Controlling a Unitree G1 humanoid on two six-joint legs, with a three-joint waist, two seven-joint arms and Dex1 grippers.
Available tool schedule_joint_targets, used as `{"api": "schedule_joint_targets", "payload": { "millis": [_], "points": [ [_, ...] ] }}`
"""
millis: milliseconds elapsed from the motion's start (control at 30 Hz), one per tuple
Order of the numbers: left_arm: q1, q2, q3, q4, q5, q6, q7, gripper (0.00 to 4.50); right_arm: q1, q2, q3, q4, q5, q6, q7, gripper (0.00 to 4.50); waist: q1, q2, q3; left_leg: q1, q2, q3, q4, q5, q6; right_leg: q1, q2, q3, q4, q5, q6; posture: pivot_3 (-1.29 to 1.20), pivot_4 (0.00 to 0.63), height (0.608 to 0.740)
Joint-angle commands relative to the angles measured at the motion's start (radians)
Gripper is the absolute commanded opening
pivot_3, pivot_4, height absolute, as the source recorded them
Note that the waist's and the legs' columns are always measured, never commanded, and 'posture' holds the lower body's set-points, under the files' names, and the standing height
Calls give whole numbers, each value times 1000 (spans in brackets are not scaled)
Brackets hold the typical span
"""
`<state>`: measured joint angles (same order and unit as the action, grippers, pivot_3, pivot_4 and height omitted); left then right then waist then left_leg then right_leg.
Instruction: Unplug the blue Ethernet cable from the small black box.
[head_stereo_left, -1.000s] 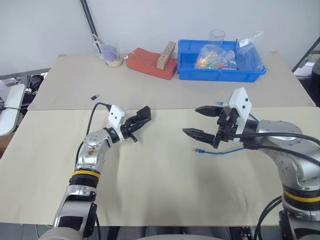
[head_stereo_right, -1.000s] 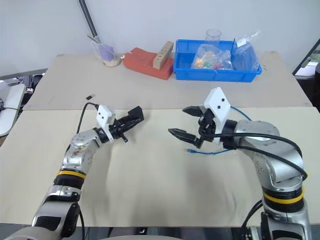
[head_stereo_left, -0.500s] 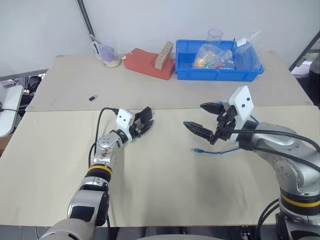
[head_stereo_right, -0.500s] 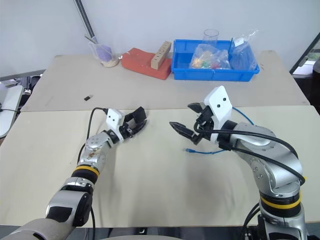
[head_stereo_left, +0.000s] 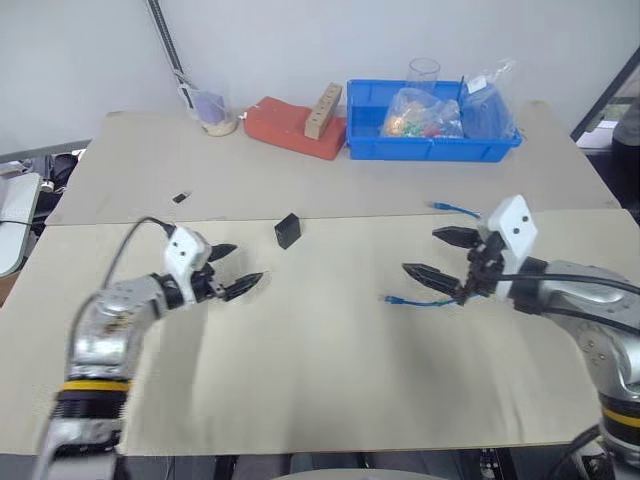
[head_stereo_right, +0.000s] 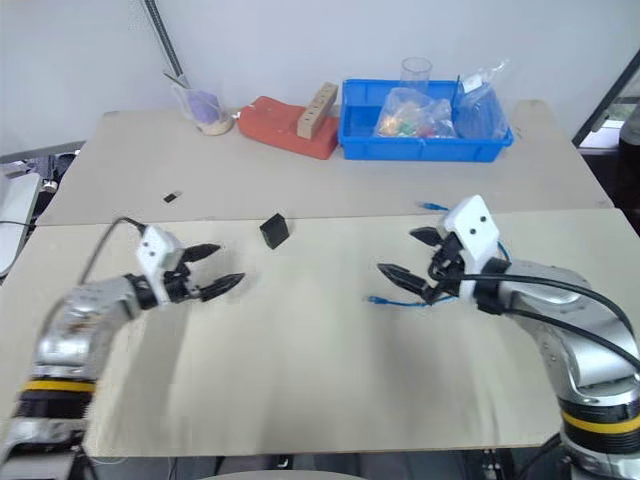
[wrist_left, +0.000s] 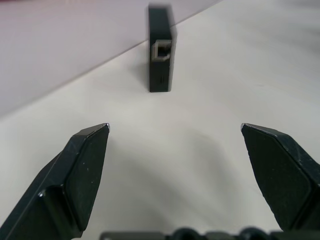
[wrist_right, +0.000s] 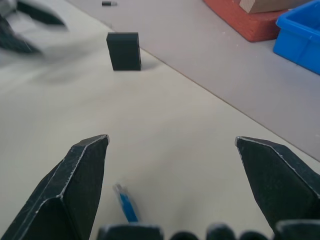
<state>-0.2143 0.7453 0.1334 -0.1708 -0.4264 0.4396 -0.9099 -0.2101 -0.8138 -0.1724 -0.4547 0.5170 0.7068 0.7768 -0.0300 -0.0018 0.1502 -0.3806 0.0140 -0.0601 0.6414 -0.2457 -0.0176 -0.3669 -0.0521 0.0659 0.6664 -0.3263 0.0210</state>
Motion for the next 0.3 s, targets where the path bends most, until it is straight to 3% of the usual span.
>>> {"api": "schedule_joint_targets", "payload": {
  "millis": [33, 300],
  "points": [
    [20, 44, 56, -137, -48, 89, 21, 4480, 7, -17, -56, 41, -2, -67, 39, 4500, 2, 0, 0, 1, 0, 0, 0, 0, 0, 1, 0, 0, 0, 0, 0, 0, 150, 740],
    [49, 45, 81, -168, -51, 115, 75, 4480, 2, -4, -48, 112, -40, -123, 35, 4500, 3, 0, 0, 0, 0, 1, 0, 0, 0, 0, 1, 1, -1, 0, 0, 0, 150, 740]
  ]
}}
